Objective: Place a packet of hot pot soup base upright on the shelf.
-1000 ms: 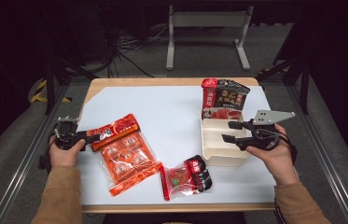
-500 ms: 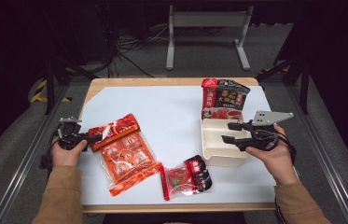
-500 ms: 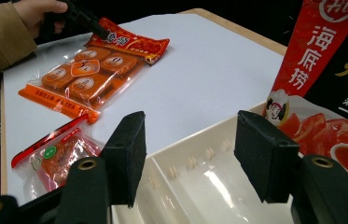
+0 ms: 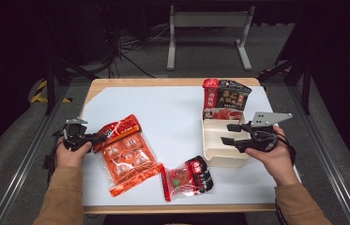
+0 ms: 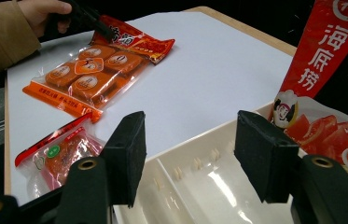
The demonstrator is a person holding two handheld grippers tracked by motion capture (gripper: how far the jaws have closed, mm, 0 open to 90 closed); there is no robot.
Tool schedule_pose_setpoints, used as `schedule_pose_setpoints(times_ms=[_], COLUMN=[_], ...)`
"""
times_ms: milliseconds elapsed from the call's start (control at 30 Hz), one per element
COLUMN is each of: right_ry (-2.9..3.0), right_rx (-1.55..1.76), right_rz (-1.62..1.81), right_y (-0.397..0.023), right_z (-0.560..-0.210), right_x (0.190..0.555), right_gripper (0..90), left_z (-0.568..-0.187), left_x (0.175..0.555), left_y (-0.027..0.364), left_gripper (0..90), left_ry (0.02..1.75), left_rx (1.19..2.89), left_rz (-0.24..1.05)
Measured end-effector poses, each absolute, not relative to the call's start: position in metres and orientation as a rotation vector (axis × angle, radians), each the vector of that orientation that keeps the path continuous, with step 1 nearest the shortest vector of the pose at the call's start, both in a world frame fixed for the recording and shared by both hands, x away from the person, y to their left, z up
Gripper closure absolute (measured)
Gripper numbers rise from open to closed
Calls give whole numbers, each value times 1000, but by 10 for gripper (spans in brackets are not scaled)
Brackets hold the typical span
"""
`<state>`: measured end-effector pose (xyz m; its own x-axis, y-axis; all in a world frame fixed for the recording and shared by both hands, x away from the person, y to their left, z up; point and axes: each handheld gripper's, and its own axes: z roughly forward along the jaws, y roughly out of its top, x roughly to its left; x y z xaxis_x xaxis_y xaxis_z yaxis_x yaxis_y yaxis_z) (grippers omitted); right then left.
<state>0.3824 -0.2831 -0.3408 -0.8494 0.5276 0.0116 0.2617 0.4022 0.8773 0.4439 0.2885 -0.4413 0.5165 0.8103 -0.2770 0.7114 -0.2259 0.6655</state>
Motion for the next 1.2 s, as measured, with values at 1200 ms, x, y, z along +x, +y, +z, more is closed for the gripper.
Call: schedule_pose_setpoints(times_ms=[1200], right_ry=[2427], right_rx=[701], right_rz=[1467], right_y=[-279], right_z=[-342], right_x=[379], right_gripper=[490], left_z=[-390], left_x=[421], left_y=[286], left_gripper=[900], left_ry=[1160], left_rx=[1841], left_rz=[276])
